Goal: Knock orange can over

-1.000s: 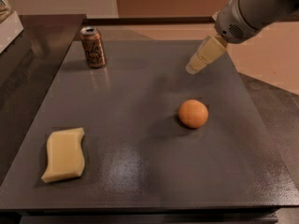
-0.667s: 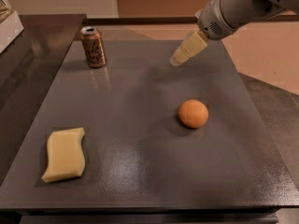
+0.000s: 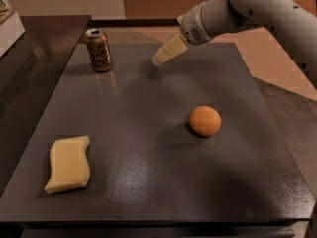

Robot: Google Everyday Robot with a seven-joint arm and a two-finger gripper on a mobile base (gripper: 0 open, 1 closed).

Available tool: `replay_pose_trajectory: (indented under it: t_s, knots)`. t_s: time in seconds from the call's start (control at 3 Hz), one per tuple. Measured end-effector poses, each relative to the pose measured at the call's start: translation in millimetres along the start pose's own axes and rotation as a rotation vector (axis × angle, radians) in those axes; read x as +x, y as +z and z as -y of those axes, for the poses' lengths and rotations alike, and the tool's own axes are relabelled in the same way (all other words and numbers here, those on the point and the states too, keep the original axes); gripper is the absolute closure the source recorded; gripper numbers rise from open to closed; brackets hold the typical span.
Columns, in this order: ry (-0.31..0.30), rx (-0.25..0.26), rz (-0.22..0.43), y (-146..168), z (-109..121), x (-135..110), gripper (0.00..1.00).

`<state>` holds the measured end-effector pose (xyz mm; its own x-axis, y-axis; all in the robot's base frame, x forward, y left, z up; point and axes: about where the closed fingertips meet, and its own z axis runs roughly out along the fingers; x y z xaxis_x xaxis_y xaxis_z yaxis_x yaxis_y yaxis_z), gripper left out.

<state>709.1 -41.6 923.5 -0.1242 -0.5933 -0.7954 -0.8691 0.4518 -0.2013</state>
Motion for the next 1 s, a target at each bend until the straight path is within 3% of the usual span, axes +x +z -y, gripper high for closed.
replay_pose_trajectory:
  t_s: [0.67, 1.0]
  knots:
    - [0.021, -0.067, 0.151, 62, -10, -25, 0.00]
    - [-0.008, -0.087, 0.229, 76, -25, -42, 0.00]
